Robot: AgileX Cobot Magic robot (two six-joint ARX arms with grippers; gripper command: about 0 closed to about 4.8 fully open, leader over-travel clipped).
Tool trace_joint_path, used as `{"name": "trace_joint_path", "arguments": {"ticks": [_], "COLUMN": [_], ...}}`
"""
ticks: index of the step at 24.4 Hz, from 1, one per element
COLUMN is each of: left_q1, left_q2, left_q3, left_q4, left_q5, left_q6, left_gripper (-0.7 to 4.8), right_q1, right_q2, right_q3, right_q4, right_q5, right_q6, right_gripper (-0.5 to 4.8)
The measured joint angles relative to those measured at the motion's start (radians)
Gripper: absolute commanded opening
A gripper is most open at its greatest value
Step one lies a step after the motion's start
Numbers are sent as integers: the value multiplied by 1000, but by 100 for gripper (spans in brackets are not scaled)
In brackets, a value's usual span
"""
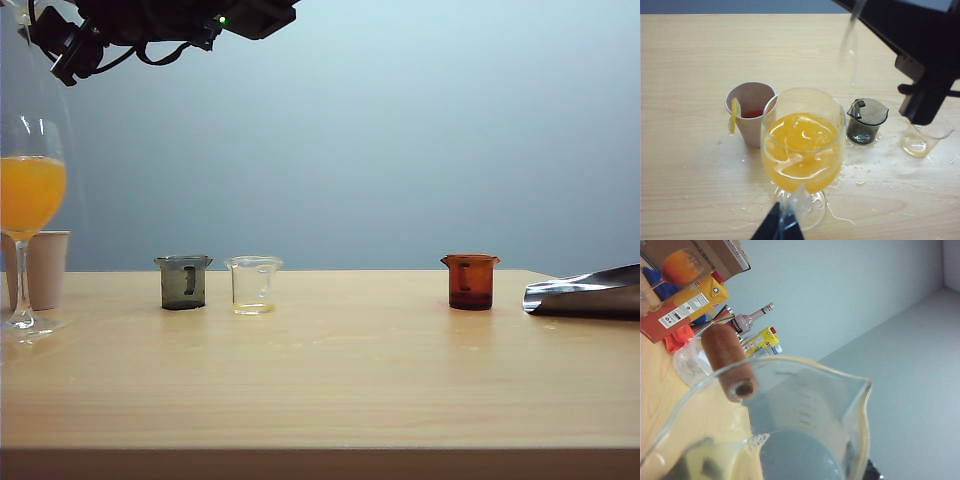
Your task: Pick up the third measuring cup from the left, pour the pineapple juice inside into the goblet, and finally put the measuring cup back in its original place.
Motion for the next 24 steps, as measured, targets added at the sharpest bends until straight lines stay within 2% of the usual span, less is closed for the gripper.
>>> {"name": "trace_joint_path", "arguments": {"ticks": [24], "left_q1": [0], "left_q2": [0], "left_q3": [0], "left_q4": [0], "left_q5": [0], "left_q6": [0], "left_gripper": [-4], "right_q1": [-8], "right_q2": [0], "right_q3": [0], "right_q4": [0], "right_q5": [-39], "right_q6": [-77], "right_gripper": [103]}}
